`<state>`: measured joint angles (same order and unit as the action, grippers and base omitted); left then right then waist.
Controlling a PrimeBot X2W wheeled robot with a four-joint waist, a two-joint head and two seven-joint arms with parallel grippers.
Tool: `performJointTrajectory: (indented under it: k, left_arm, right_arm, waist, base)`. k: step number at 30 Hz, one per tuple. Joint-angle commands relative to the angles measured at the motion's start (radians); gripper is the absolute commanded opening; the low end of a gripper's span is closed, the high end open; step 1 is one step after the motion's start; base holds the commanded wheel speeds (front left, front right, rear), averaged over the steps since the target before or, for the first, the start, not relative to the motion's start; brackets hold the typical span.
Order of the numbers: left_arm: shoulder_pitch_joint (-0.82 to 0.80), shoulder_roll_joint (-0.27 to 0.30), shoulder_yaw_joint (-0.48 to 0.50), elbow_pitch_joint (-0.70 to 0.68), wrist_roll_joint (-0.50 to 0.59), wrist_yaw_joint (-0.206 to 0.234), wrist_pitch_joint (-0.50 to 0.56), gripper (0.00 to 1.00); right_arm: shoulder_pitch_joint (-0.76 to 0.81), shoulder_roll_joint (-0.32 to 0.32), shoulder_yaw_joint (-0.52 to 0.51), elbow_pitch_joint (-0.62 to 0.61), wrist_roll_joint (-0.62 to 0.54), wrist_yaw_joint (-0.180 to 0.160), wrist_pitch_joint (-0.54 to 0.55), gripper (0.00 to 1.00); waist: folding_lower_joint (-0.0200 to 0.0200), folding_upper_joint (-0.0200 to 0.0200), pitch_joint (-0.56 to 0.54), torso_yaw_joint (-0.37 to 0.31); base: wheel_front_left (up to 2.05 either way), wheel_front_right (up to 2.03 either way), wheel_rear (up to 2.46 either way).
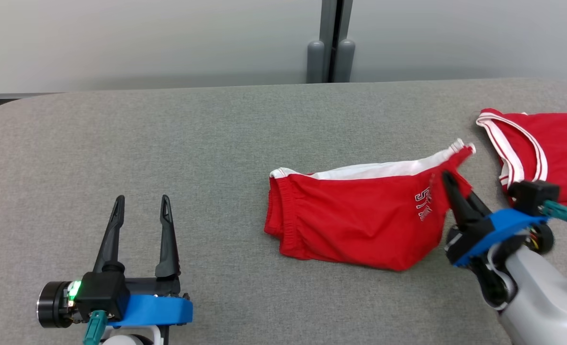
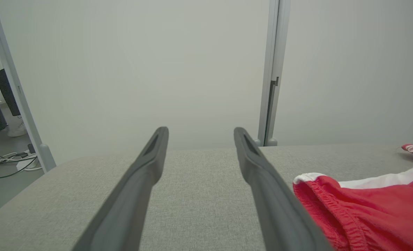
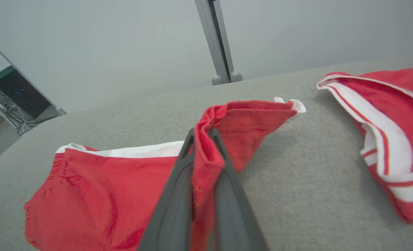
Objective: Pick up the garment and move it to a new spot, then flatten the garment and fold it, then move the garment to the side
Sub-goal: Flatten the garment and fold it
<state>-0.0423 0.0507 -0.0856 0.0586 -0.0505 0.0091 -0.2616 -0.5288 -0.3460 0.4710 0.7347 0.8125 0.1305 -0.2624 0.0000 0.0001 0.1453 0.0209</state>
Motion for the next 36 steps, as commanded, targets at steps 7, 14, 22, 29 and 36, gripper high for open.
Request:
performJointTrajectory:
  k: [7,14,22,29,36]
  left_arm:
    - [0.003,0.0,-0.011,0.003,-0.007,-0.005,-0.004,1.0]
    - [0.01,0.0,-0.02,0.005,-0.016,-0.003,-0.004,1.0]
    - [0.013,0.0,-0.037,0.004,-0.028,0.01,-0.004,1.0]
    - [0.016,-0.001,-0.044,0.003,-0.039,0.021,-0.004,1.0]
    - [-0.003,0.0,-0.049,0.014,-0.04,0.017,-0.004,1.0]
  right_arm:
    - [-0.087,0.07,0.052,-0.029,-0.03,0.001,0.006,0.0]
    - [-0.142,0.129,0.113,-0.028,-0.042,0.001,0.019,0.0]
    - [-0.118,0.162,0.23,-0.02,-0.06,0.001,0.024,0.0]
    - [-0.061,0.172,0.349,-0.007,-0.053,0.001,0.023,0.0]
    - [-0.041,0.174,0.414,-0.028,-0.066,0.001,-0.001,1.0]
  waist:
    - [0.0,-0.0001,-0.01,0.033]
    - [0.0,-0.0001,-0.014,0.076]
    - [0.0,-0.0001,-0.011,0.112]
    - [0.0,-0.0001,-0.004,0.112]
    - [0.0,-0.0001,-0.003,0.087]
  base:
    - [0.0,0.0,0.0]
    - [0.0,0.0,0.0]
    - [0.0,0.0,0.0]
    - [0.0,0.0,0.0]
    - [0.0,0.0,0.0]
